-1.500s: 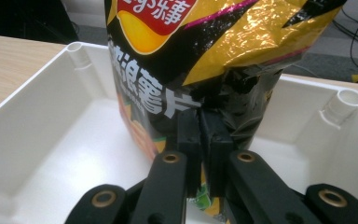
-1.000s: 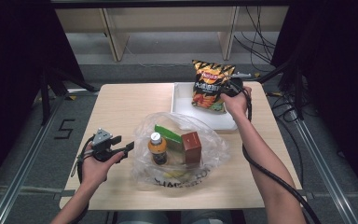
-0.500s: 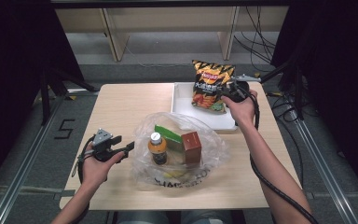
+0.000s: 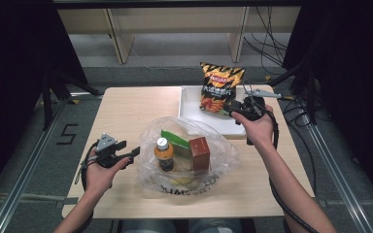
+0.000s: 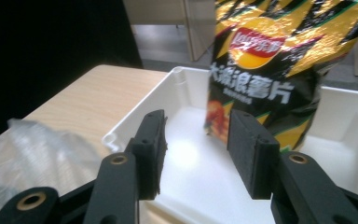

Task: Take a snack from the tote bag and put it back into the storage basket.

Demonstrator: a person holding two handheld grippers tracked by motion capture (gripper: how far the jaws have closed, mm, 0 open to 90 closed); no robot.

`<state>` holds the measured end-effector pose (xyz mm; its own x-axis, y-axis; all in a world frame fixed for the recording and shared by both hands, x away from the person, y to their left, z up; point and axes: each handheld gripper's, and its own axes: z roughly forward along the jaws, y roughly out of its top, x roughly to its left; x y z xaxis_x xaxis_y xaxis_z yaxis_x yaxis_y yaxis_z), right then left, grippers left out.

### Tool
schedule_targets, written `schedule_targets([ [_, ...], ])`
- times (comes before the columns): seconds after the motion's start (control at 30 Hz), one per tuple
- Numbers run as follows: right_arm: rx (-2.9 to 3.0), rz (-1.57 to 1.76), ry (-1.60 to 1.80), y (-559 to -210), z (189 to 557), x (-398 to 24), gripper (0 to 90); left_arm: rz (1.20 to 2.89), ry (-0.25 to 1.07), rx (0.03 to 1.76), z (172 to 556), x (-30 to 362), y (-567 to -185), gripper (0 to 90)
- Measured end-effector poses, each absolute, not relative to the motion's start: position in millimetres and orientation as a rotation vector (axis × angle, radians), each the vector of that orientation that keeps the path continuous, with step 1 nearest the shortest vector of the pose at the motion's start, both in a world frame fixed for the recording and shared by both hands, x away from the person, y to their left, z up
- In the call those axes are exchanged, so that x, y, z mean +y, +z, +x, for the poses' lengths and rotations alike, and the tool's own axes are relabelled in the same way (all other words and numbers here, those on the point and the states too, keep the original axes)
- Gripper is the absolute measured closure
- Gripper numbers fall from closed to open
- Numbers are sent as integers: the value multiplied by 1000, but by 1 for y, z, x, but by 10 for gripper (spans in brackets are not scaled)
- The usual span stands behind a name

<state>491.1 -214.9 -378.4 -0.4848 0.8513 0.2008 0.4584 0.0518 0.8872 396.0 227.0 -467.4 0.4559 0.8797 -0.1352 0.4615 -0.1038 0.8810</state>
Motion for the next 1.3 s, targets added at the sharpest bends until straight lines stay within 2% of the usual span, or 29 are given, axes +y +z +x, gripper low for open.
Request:
schedule_targets([
  [0.47,2038,1159,1541,-374,441,-201,502,1751,524,1150,398,224,-472,347],
  [0.87,2098,1034,1652,-378,422,-197,406,1743,533,1147,397,224,-469,346],
  [1.3,2160,979,1675,-378,411,-197,390,1749,523,1146,397,221,-470,344],
])
